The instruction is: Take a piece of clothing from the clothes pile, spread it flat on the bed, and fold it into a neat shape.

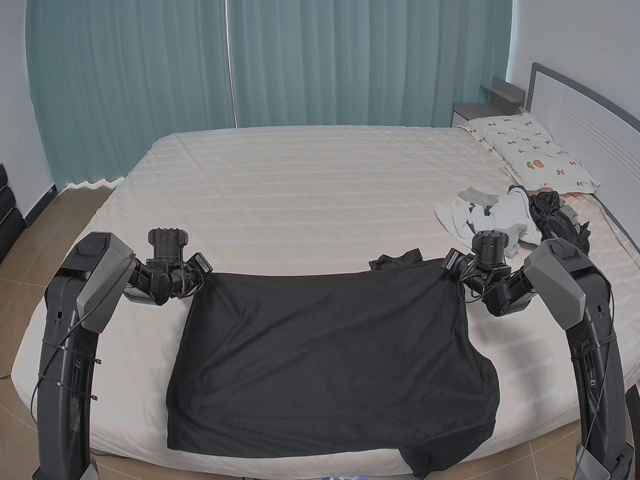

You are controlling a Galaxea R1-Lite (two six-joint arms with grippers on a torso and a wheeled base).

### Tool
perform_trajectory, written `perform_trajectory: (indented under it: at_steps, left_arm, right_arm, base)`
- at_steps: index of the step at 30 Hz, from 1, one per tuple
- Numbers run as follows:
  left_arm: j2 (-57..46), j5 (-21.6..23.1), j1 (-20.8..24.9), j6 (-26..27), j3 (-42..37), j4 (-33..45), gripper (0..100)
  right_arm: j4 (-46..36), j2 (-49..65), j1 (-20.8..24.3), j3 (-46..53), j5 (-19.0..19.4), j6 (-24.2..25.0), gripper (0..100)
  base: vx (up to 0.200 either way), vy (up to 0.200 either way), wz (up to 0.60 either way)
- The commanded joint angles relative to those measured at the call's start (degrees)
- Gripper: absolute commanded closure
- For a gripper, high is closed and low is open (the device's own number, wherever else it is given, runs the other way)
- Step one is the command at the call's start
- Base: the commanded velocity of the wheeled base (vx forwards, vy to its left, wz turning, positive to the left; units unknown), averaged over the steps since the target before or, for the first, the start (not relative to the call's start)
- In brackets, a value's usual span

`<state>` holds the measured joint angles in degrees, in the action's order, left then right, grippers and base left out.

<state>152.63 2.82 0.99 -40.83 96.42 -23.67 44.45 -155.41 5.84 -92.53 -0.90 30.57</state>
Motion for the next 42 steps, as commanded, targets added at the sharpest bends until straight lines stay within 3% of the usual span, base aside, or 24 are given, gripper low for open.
perform_trajectory:
  at_steps: [1, 4, 7, 16, 26, 27, 36, 42]
  left_arm:
    - [-0.31, -2.64, -0.02, -1.62, -0.35, -4.98, 100]
    - [-0.40, -2.99, -0.37, -2.86, -1.67, -10.25, 100]
    - [0.30, -3.17, -0.37, -2.86, -2.28, -12.54, 100]
    - [1.53, -2.99, 0.07, -0.57, -1.05, -7.18, 100]
    - [3.12, -2.99, 0.07, -0.57, 0.79, -6.30, 100]
    - [3.03, -2.73, 0.07, -0.57, 0.88, -5.51, 0]
    - [2.68, -2.64, 0.07, -1.01, 0.97, -4.98, 0]
    - [-7.52, -1.41, -1.43, -5.23, -9.40, -5.86, 0]
  right_arm:
    - [3.45, 1.77, -0.65, -0.37, -0.06, 0.36, 100]
    - [7.41, 1.51, -0.92, -0.29, -0.68, 0.28, 100]
    - [5.47, 0.63, -1.36, 0.33, -0.94, -0.08, 100]
    - [4.51, -3.32, -0.83, -1.34, -1.38, -0.43, 100]
    - [3.81, -6.84, -0.74, -5.91, -2.88, -0.52, 100]
    - [3.81, -6.93, -0.65, -6.53, -2.97, -0.43, 0]
    - [4.07, -3.94, -0.65, -4.50, -3.23, -0.25, 0]
    - [6.00, 6.69, -1.71, 10.09, -2.61, -0.08, 0]
  base:
    - [0.000, 0.000, 0.00]
    - [0.000, 0.000, 0.00]
    - [0.000, 0.000, 0.00]
    - [0.000, 0.000, 0.00]
    - [0.000, 0.000, 0.00]
    - [0.000, 0.000, 0.00]
    - [0.000, 0.000, 0.00]
    - [0.000, 0.000, 0.00]
